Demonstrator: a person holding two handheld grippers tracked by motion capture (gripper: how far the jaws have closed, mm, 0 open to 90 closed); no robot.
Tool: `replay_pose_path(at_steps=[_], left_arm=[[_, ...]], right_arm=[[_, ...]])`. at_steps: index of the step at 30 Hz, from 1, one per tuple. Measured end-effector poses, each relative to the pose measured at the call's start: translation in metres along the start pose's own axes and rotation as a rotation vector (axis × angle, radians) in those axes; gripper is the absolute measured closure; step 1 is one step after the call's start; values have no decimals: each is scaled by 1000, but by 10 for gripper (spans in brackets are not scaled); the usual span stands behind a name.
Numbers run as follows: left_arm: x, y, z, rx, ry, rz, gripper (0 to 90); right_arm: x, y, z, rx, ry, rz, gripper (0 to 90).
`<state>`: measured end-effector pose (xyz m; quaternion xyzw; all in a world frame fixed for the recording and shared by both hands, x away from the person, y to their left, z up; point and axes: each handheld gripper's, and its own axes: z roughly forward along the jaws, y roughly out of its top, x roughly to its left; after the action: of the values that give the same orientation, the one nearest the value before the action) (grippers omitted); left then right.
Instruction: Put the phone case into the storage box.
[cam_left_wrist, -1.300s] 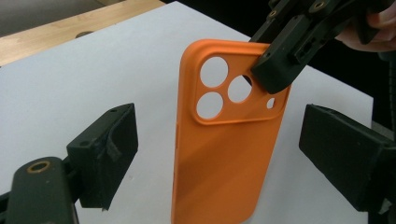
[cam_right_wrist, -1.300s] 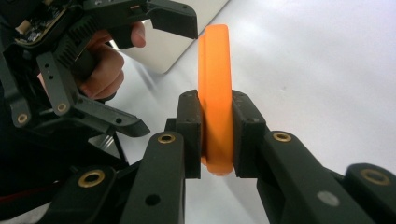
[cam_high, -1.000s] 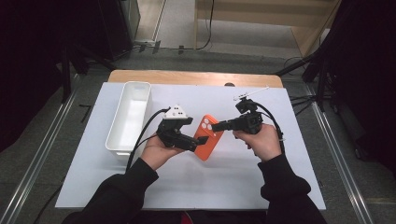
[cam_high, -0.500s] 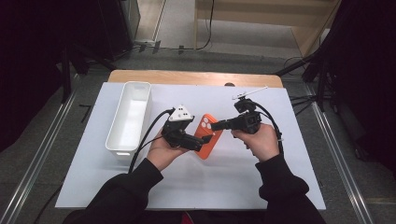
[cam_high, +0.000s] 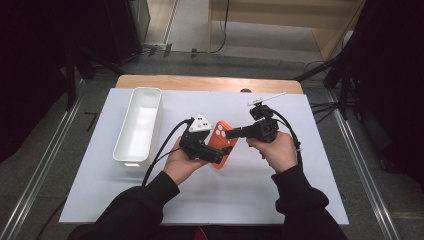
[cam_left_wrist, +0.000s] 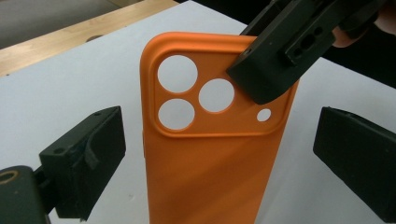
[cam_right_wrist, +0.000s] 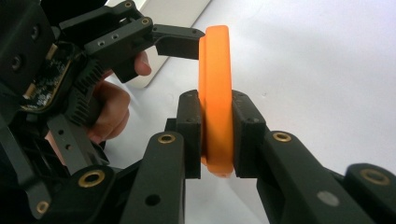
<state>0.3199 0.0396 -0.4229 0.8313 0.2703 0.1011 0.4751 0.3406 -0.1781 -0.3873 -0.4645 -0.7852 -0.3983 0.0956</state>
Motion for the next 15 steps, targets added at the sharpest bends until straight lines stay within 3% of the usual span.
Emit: replay_pose_path(at_steps=[6, 15], left_arm=[[-3, -1, 4, -16, 28, 0, 24], [-6, -2, 9, -32, 37, 5, 25]], right_arm=[[1, 0, 1, 1, -6, 1, 750], [5, 0, 2, 6, -3, 9, 750]])
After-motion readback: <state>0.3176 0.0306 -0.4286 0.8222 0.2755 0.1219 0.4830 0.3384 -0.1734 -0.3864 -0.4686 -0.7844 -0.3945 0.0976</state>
